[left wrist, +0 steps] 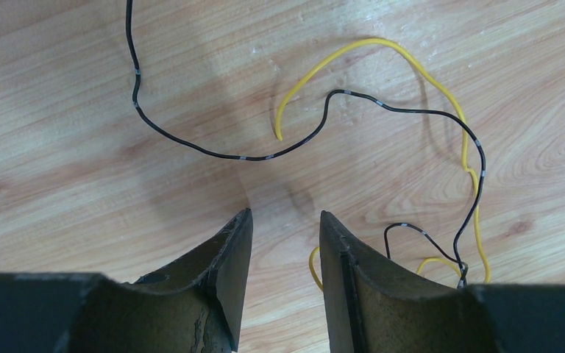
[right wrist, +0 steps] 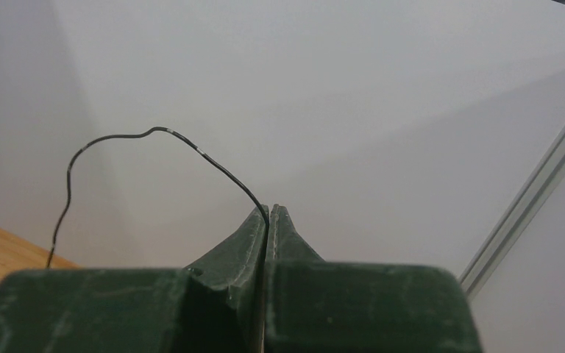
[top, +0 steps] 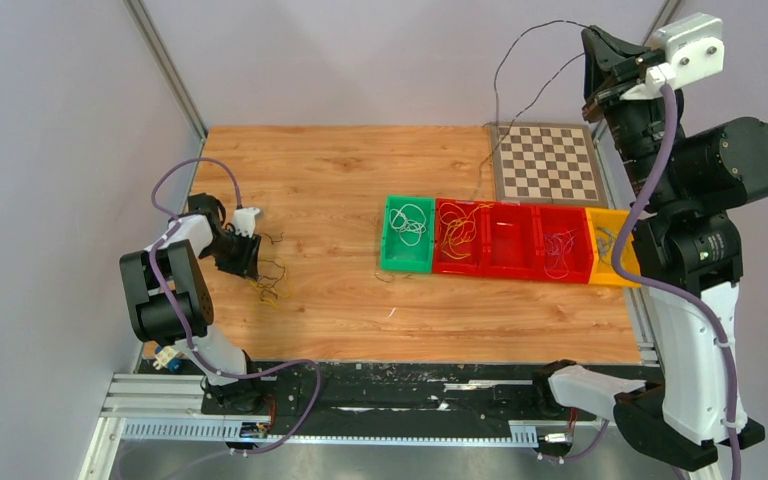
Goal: Untangle the cables
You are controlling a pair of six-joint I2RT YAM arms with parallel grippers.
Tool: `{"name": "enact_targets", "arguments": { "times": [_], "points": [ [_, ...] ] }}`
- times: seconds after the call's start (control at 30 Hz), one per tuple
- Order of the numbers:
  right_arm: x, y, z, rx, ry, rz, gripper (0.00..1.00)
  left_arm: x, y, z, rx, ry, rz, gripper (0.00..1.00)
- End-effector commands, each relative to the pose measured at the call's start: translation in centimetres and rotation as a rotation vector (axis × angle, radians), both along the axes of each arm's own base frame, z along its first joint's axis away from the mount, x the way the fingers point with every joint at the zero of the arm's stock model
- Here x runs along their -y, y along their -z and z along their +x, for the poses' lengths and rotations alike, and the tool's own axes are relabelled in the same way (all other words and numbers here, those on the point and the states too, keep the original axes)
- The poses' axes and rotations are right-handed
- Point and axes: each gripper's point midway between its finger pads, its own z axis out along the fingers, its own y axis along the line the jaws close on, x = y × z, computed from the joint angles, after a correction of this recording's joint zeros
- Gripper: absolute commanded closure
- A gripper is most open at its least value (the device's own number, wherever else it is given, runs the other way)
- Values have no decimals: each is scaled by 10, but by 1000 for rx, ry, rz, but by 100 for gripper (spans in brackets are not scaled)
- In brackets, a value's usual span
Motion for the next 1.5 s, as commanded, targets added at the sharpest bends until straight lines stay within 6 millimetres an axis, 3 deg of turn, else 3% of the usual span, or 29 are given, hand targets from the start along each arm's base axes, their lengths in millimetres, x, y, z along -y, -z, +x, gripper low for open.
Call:
{"name": "enact_targets", "arguments": {
  "times": [0.0,0.17,0.43,0.7,0.83,0.97,1.17,1.47],
  "points": [
    [-12,-1,-14,0,-103,11,100,0,-10,11,26,-18,-28,53],
    [-25,-1,-16,-8,-175,9,100,-1,-11,13,28,-18,-27,53],
    [-10,-23,-12,33,-96,39,100,-1,-8,14,20,-18,-29,52],
    [16,14,14,-29,105,-11,100,1,-7,18,11,-33,-52,52],
    [31,18,21,-40,171,-2,100,1,-6,19,7,-32,-54,52],
    [35,25,29,-52,196,-9,100,0,-7,21,9,-27,-52,52],
    [42,57,50,-84,215,-47,100,0,-9,22,11,-21,-53,52],
    [47,43,67,-67,209,-30,100,-1,-7,19,12,-2,-44,51]
  ]
}}
